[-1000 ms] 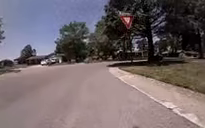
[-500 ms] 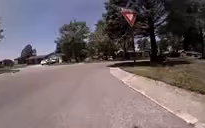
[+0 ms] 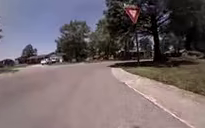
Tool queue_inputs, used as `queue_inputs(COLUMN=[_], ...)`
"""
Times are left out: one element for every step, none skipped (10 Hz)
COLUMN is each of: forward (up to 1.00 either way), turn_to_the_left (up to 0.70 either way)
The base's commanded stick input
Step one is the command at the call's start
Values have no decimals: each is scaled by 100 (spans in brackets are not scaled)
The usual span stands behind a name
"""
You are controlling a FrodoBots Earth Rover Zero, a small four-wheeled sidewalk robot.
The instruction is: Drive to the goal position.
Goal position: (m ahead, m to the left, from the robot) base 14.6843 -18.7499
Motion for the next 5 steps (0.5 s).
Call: queue_inputs(forward=[70, 70, 70, 70, 70], turn_to_the_left=[0, 0, 0, 0, 0])
